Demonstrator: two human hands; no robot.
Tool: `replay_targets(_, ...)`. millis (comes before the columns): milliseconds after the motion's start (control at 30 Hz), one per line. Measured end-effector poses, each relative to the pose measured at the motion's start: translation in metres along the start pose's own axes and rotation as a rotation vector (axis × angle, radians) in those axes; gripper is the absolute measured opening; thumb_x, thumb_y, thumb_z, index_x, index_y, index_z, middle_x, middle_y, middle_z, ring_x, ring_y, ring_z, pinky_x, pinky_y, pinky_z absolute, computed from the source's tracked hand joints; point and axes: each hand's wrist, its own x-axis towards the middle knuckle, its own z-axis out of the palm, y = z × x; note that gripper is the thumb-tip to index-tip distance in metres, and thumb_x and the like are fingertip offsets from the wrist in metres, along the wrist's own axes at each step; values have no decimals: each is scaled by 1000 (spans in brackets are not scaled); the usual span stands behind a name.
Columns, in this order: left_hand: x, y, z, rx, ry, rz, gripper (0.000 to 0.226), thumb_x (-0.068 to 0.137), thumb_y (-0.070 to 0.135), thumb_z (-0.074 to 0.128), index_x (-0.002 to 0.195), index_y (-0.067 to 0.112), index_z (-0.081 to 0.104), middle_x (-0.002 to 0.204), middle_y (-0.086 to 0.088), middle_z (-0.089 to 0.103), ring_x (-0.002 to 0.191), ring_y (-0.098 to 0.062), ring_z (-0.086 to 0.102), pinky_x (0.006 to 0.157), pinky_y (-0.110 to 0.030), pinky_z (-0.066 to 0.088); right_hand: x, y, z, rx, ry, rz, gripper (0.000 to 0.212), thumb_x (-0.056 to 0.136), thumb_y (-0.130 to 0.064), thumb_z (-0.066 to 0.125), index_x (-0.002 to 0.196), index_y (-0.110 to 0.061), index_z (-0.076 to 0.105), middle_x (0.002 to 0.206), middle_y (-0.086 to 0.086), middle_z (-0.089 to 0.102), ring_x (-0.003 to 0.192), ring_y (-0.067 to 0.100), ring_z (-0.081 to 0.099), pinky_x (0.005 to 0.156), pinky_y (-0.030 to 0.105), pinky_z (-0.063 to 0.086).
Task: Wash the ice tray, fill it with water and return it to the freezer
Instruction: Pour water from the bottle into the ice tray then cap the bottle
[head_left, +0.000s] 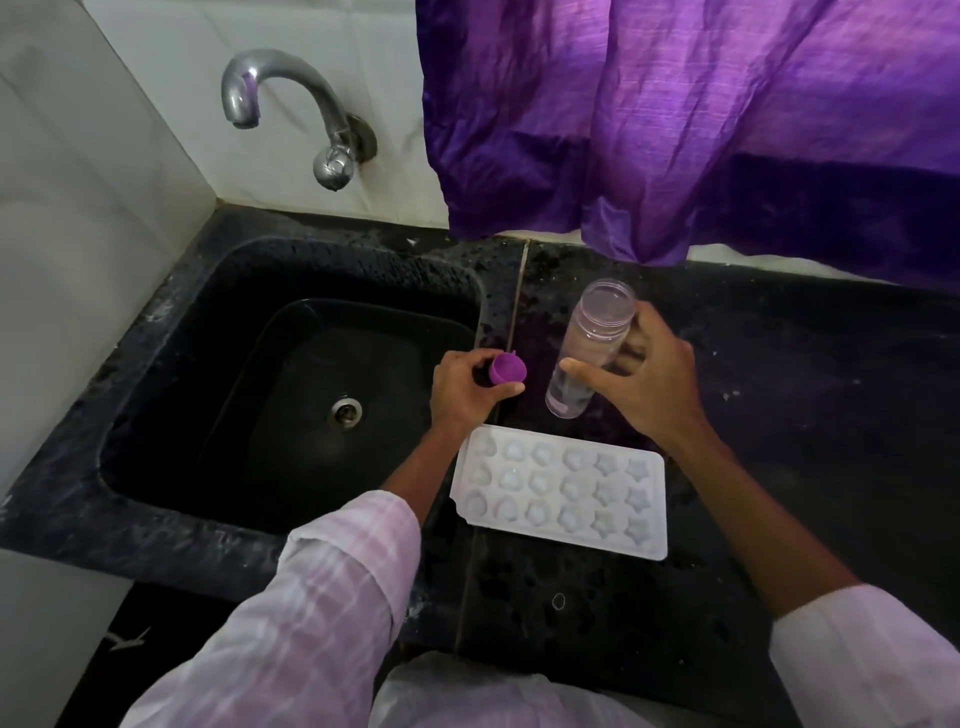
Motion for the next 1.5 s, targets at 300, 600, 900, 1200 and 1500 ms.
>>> replay_targets(300, -32, 33, -34, -168, 27, -197, 63, 74, 44, 84, 128, 17, 64, 104, 0, 65, 93, -12, 63, 88, -31, 55, -42, -50, -13, -91, 31, -125, 66, 68, -31, 87, 125, -10, 61, 109, -19, 67, 98, -5, 66, 82, 9, 50)
replay_targets(600, -98, 15, -59, -96, -81, -348, 23, 90, 32, 71, 98, 12, 76, 85, 0, 74, 82, -13, 67, 81, -26, 53, -105, -63, -7, -220, -82, -95, 65, 67, -31, 89, 124, -12, 65, 110, -25, 66, 98, -10, 64, 84, 6, 46)
replay_targets(900, -104, 5, -65, -353, -211, -500, 9, 82, 17, 81, 84, 13, 73, 82, -6, 77, 81, -22, 75, 75, -37, 62, -143, -62, 8, -308, -128, -14, 63, 67, -35, 88, 123, -23, 64, 107, -32, 62, 95, -16, 61, 84, 1, 43)
replay_targets(1200, -122, 7, -73, -837, -254, -687, 7, 89, 12, 74, 93, 9, 69, 80, 3, 76, 70, -4, 72, 58, -19, 56, -152, -67, 22, -364, -205, 58, 65, 70, -38, 86, 128, -25, 61, 99, -22, 70, 89, -6, 67, 77, 10, 52)
replay_targets(1500, -137, 13, -76, -973, -255, -661, 6, 90, 13, 71, 95, 12, 67, 87, 1, 77, 74, -6, 72, 62, -21, 57, -152, -73, 31, -566, -281, 116, 58, 70, -51, 78, 120, -29, 61, 85, -16, 72, 74, 3, 68, 70, 24, 57)
